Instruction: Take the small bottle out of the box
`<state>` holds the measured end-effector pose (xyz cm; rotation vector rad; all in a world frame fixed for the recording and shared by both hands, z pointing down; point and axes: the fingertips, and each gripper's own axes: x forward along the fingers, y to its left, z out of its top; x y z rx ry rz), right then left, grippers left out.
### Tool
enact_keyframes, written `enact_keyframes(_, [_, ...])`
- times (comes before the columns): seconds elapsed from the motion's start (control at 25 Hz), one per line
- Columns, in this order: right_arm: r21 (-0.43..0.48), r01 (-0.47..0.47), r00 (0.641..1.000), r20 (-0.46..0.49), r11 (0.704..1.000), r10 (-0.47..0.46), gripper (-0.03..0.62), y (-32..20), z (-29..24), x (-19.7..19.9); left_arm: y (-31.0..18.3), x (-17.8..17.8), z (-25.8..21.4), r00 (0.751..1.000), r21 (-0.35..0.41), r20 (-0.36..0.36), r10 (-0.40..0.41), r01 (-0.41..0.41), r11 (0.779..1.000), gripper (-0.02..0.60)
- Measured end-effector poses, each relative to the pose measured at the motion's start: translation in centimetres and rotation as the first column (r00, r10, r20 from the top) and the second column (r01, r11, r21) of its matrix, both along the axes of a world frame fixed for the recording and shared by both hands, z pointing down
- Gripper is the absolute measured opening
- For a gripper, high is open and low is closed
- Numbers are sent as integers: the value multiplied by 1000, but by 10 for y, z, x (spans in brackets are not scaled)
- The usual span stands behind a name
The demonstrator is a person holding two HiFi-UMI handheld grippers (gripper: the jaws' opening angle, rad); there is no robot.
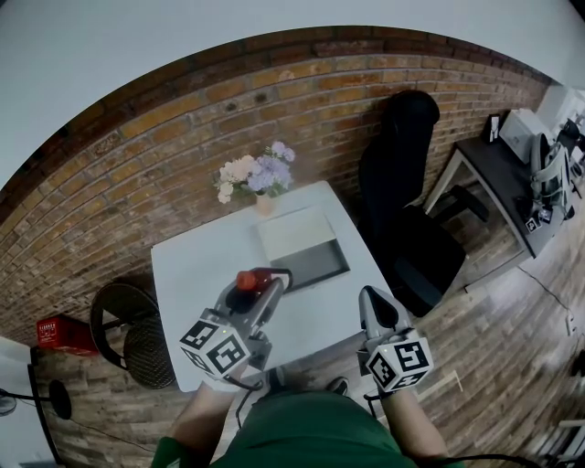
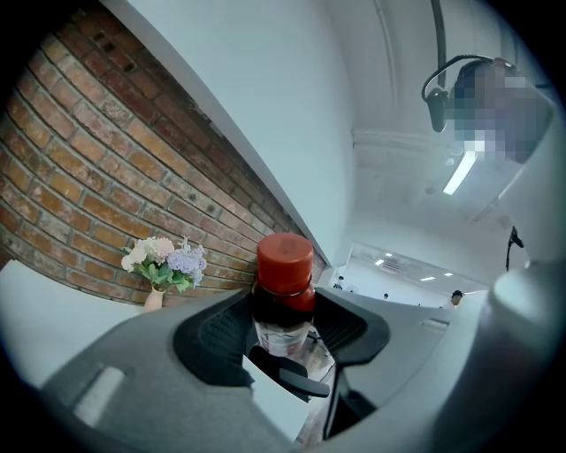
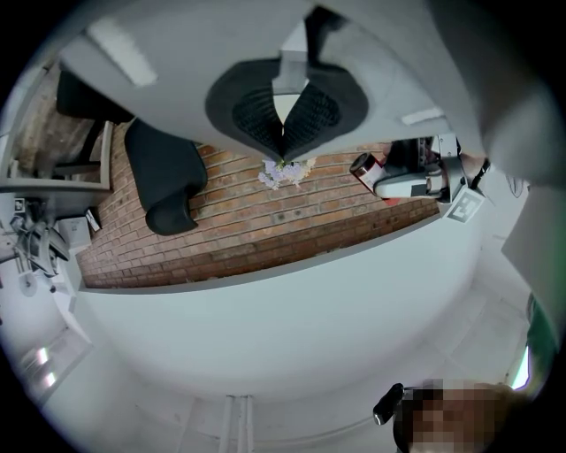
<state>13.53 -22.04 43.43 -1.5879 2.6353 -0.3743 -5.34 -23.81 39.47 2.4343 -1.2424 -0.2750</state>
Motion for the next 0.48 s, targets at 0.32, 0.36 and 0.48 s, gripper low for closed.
enact_keyframes(0.32, [12, 33, 999, -28, 999, -33, 3, 4, 3, 14, 6, 18, 4, 1000, -2, 1, -23, 23, 1000, 227])
enact_keyframes(0.36, [13, 37, 999, -28, 999, -36, 3, 4, 3, 17, 7, 21, 4, 1000, -2, 2, -24, 24, 1000, 227])
enact_keyframes(0.48, [12, 47, 999, -23, 999, -46, 3, 5, 3, 25, 9, 30, 4, 1000, -2, 4, -30, 30, 1000, 227])
